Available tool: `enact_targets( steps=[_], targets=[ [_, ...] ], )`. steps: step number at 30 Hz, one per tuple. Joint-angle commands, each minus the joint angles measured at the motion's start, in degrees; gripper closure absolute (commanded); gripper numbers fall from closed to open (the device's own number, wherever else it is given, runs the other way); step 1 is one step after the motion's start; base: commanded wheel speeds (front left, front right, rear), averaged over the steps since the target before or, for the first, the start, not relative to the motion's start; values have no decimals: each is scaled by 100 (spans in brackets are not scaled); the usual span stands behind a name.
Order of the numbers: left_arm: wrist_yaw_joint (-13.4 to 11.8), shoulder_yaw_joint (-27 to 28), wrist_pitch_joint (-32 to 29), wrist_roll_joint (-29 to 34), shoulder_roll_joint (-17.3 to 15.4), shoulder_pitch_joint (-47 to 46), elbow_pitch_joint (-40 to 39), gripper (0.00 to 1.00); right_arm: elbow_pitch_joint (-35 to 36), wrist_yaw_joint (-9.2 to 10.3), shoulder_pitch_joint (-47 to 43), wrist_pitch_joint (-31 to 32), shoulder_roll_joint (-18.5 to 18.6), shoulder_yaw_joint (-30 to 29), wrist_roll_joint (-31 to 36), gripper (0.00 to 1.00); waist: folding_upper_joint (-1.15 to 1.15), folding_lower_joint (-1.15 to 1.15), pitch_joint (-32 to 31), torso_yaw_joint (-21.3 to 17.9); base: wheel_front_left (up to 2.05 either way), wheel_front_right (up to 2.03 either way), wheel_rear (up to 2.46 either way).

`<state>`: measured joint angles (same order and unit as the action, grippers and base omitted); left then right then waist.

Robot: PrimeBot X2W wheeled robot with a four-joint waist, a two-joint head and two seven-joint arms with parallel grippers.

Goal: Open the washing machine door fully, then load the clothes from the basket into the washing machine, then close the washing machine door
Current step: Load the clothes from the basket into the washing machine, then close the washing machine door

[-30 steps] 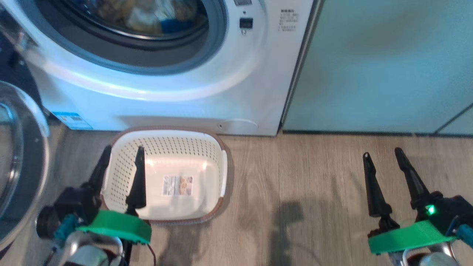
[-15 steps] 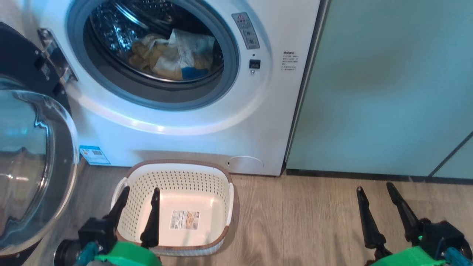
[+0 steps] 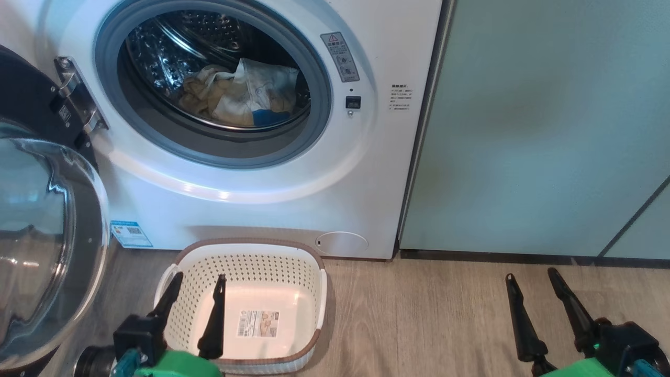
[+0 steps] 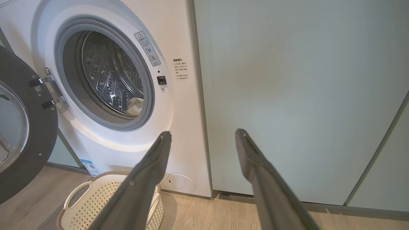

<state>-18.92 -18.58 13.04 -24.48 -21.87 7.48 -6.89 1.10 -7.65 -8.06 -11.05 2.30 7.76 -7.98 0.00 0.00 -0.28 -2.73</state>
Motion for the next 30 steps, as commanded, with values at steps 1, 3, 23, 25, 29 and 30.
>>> enact_targets(
  steps=[1, 3, 23, 25, 29, 30],
  targets=[
    [-65, 238, -7, 43, -137, -166, -170, 0, 237, 16, 122, 4, 57, 101, 58, 0, 0, 0, -3, -5, 0, 0, 0],
    [-77, 241, -13, 38, -140, -161, -171, 0, 249, 16, 120, 7, 57, 99, 55, 0, 0, 0, 0, -11, 0, 0, 0],
    [-103, 201, -22, 21, -181, -198, -164, 0, 245, 16, 120, -7, 57, 92, 15, 0, 0, 0, -4, -26, 0, 0, 0],
    [-110, 194, -28, 23, -180, -215, -163, 0, 244, 16, 120, -13, 57, 80, 11, 0, 0, 0, 1, -15, -24, 24, 0],
    [-146, 186, -28, 37, -180, -228, -155, 0, 230, 16, 109, -28, 57, 67, -1, 0, 0, 0, 4, 5, -75, 75, 0],
    [-154, 182, -29, 40, -179, -228, -155, 0, 224, 16, 109, -31, 57, 67, -5, 0, 0, 0, 4, 7, -112, 112, 0]
  ],
)
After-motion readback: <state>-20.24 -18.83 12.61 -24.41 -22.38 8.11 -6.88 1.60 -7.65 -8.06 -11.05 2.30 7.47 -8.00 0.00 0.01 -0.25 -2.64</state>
